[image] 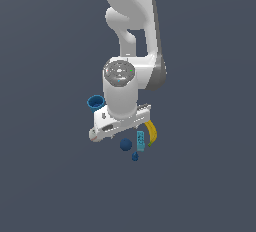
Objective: Pick up a designated object from a clutter of objects.
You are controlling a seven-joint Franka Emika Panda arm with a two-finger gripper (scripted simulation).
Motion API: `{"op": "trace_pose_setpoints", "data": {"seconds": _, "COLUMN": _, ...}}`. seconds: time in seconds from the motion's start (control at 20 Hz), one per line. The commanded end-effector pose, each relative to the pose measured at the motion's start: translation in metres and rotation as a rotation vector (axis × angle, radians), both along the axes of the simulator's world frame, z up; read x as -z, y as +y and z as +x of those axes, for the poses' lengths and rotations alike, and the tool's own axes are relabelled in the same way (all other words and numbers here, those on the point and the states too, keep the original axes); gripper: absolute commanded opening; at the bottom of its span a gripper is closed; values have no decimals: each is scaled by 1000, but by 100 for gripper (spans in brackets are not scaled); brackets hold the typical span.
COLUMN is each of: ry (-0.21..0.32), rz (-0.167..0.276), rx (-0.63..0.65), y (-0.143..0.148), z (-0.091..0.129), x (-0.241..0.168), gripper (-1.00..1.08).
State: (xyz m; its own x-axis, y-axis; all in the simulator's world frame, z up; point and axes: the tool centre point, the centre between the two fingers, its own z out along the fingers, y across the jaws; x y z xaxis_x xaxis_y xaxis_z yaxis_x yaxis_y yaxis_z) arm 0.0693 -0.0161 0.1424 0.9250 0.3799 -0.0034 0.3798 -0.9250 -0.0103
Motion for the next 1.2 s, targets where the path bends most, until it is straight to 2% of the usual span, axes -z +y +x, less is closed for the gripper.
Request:
{"op": "trace_pose_setpoints", "data": {"seconds": 0.0, "ry": -4, "rz": -3, "rx": -53, "y": 2, "z": 5, "x": 20, "gripper": 100}}
{"op": "trace_pose_setpoints", "data": {"seconds": 0.45, "ry": -7, "rz": -7, "rx": -155, "y": 5, "z": 10, "x": 59, "gripper": 100}}
{"op": "trace_pose_setpoints", "data": {"seconds": 0.85, "ry": -6, "rz": -7, "rx": -157, "y": 6, "z": 10, "x": 66, "gripper": 100}}
{"op": "trace_pose_setpoints", "data": {"seconds": 1.15, "ry": -7, "rz": -8, "rx": -160, "y": 6, "z": 9, "x": 96, "gripper": 100}}
